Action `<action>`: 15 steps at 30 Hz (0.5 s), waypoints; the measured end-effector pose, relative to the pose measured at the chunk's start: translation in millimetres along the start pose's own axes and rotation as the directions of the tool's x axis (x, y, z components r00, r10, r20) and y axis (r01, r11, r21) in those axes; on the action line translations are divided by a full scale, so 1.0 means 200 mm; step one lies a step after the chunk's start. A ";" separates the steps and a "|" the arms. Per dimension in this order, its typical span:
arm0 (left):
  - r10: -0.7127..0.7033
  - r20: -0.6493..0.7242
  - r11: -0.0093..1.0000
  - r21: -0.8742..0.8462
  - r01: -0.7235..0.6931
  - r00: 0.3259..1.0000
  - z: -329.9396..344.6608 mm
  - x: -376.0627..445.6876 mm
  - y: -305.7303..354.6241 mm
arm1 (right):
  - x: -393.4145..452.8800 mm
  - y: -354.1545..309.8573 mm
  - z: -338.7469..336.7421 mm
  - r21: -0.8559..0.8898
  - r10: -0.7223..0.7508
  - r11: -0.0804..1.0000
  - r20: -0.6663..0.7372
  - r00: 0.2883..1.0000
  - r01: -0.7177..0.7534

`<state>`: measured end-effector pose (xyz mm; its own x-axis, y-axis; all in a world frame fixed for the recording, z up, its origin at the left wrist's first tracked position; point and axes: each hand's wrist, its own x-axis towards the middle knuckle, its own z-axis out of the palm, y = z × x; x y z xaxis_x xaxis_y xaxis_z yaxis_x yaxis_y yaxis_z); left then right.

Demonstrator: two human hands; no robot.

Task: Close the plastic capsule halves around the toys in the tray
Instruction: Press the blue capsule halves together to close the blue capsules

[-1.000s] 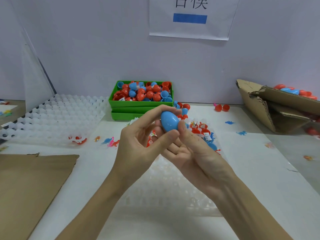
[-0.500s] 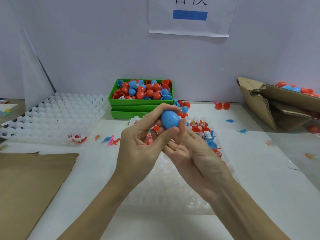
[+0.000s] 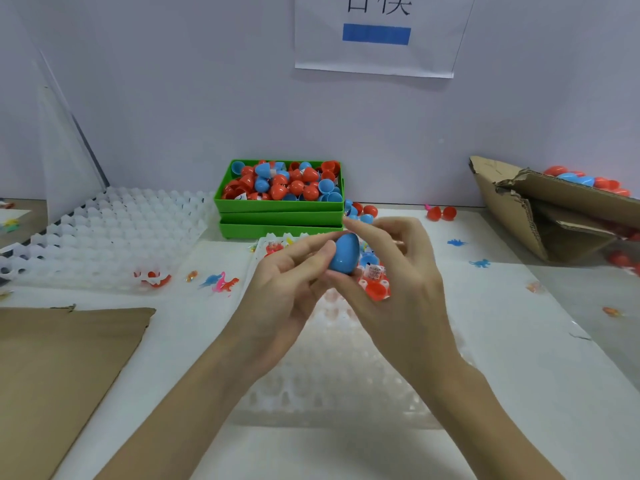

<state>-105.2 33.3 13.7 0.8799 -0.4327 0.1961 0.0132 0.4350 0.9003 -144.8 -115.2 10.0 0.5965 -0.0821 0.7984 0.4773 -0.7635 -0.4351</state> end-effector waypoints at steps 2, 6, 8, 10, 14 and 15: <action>-0.027 0.016 0.998 -0.048 0.028 1.000 -0.01 0.00 0.01 | 0.00 0.00 0.00 0.050 -0.025 0.999 0.066 0.998 0.021; -0.059 0.019 0.988 -0.139 0.061 0.998 -0.01 0.01 0.00 | 0.00 0.00 0.00 0.171 -0.028 0.985 0.132 0.991 0.005; -0.045 0.027 0.982 -0.180 0.049 0.999 0.00 0.01 -0.01 | 0.00 -0.01 0.00 0.166 -0.035 0.986 0.096 0.995 0.019; -0.011 0.014 0.981 -0.194 0.013 1.000 0.01 0.00 -0.03 | 0.00 -0.02 0.00 0.160 -0.042 0.987 0.073 0.996 0.030; 0.021 -0.062 0.981 -0.191 -0.033 0.998 0.03 0.01 -0.07 | 0.01 -0.01 0.00 0.142 -0.035 0.990 0.086 0.996 0.022; 0.012 -0.080 0.980 -0.196 -0.028 0.997 0.04 0.01 -0.07 | 0.01 -0.01 0.00 0.144 -0.031 0.989 0.091 0.995 0.017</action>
<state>-107.6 20.7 4.0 0.9153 -0.3625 0.1754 0.0814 0.5930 0.8011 -144.6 -113.4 11.5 0.6379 0.0000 0.7701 0.5754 -0.6647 -0.4766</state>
